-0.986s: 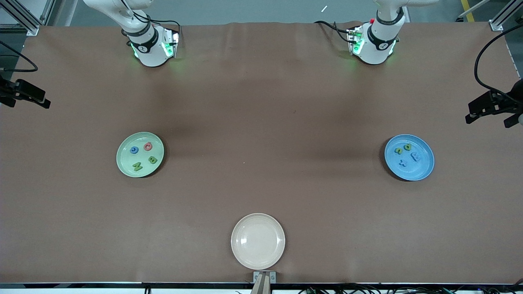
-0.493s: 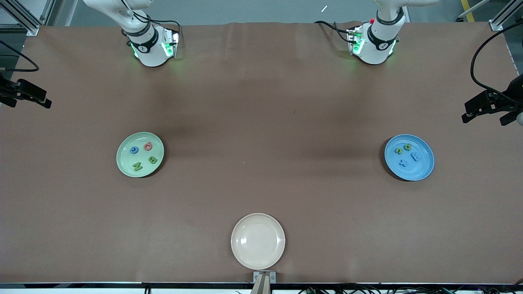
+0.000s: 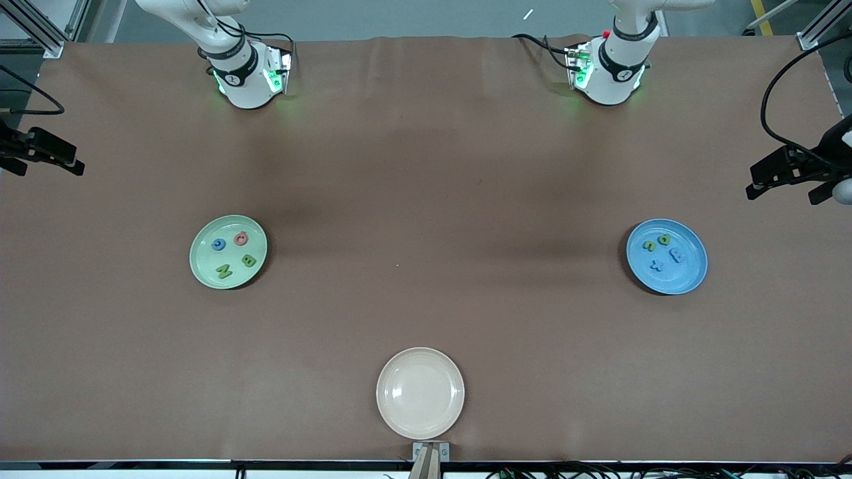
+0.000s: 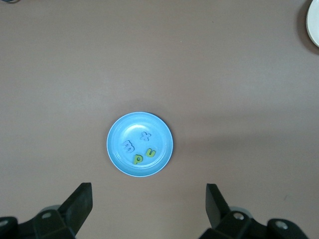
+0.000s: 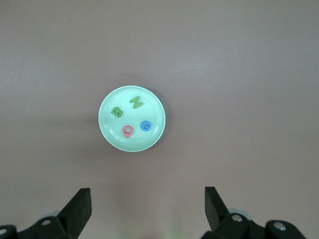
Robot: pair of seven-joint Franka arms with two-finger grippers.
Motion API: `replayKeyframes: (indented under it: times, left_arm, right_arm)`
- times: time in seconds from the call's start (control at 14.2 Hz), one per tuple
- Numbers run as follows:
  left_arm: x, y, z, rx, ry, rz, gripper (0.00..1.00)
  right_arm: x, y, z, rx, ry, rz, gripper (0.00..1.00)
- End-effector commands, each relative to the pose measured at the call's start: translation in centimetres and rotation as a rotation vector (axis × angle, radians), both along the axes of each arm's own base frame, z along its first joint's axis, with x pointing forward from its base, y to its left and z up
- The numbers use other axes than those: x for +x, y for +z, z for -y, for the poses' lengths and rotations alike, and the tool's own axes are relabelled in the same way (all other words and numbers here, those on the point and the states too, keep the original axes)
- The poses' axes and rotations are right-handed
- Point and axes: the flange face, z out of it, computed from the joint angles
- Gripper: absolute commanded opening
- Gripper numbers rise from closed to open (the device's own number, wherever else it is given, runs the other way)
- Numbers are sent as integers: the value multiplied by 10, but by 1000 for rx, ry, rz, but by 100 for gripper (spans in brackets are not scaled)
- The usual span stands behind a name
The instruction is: Sort upper and lower case letters into plates
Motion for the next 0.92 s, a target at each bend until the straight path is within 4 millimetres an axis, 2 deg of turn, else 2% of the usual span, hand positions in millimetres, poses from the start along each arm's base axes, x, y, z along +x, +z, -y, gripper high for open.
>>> replayKeyframes:
  times: [0.0, 0.84]
  left_arm:
    - [-5, 7, 2, -8, 58, 1, 100]
    - [-5, 8, 0, -4, 50, 6, 100]
  right_arm:
    - [-11, 2, 1, -13, 13, 6, 100]
    - [-11, 3, -3, -18, 1, 5, 100]
